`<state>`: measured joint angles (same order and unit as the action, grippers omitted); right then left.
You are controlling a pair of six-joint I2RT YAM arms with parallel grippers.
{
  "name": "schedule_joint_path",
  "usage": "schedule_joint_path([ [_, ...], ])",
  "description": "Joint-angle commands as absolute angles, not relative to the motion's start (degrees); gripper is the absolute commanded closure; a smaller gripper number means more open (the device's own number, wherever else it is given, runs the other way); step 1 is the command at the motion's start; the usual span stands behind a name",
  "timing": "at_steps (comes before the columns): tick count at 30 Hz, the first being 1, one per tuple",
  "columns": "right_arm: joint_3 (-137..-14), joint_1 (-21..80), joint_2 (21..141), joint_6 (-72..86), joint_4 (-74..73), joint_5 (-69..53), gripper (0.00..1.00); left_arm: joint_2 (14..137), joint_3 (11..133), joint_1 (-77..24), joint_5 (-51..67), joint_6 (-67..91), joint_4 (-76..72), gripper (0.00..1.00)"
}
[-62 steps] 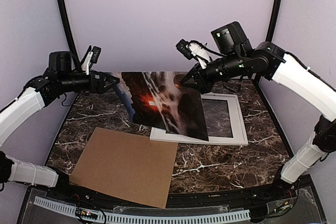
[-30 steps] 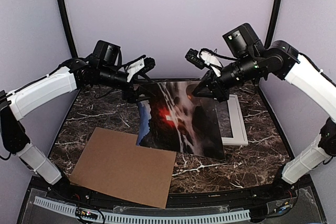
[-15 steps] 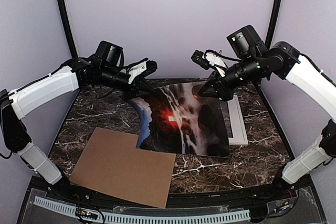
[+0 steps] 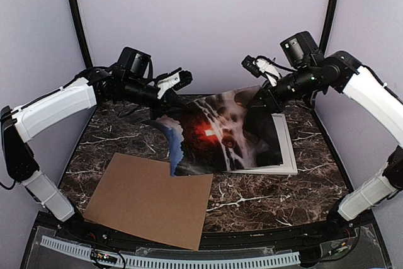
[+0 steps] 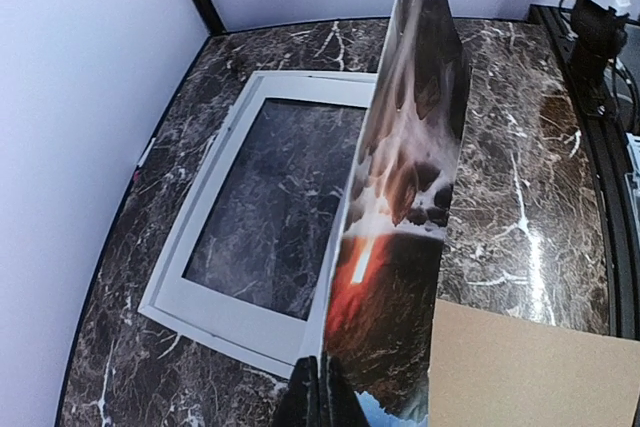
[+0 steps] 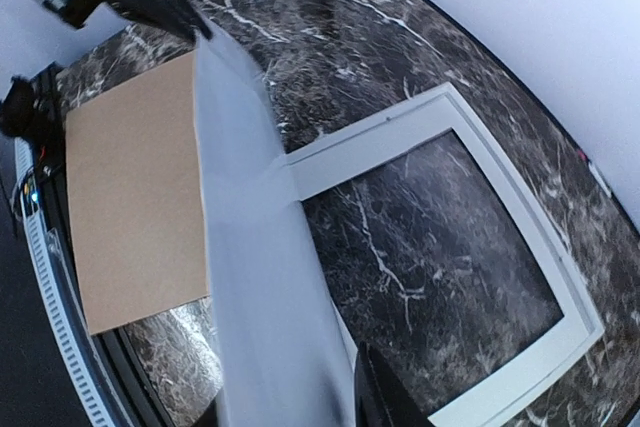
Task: Put the photo into the frame
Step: Pass from the right arm to the left, then turn over the photo.
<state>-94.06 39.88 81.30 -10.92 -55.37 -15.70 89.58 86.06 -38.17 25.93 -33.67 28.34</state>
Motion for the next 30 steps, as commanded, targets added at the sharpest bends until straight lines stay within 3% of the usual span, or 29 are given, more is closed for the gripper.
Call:
schedule_joint_path([
  [1, -92.85, 35.35, 78.83, -5.85, -52.6, -12.06, 0.63, 88.81, 90.74, -38.49, 18.64, -28.51, 24.45, 1.0],
  [5, -92.13, 30.86, 77.12, -2.87, -51.54, -9.76, 0.44, 90.75, 95.87, -38.65, 10.15, -27.67, 24.17, 1.0],
  [10, -92.05, 23.7, 76.03, 1.13, -52.35, -8.54, 0.32, 95.26, 103.96, -40.81, 0.0, -31.45, 23.08, 1.0],
  [19, -89.65, 7.09, 78.31, 8.14, -54.3, -6.46, 0.29, 105.94, 113.35, -47.54, -22.34, -43.3, 14.29, 1.0],
  [25, -87.69, -2.05, 77.77, 9.89, -53.17, -7.3, 0.29, 108.74, 105.63, -51.24, -21.32, -44.22, 10.45, 1.0],
  [30, -85.64, -2.63, 77.89, 10.42, -51.49, -10.74, 0.3, 111.4, 100.04, -54.82, -20.32, -39.78, 13.24, 1.0],
])
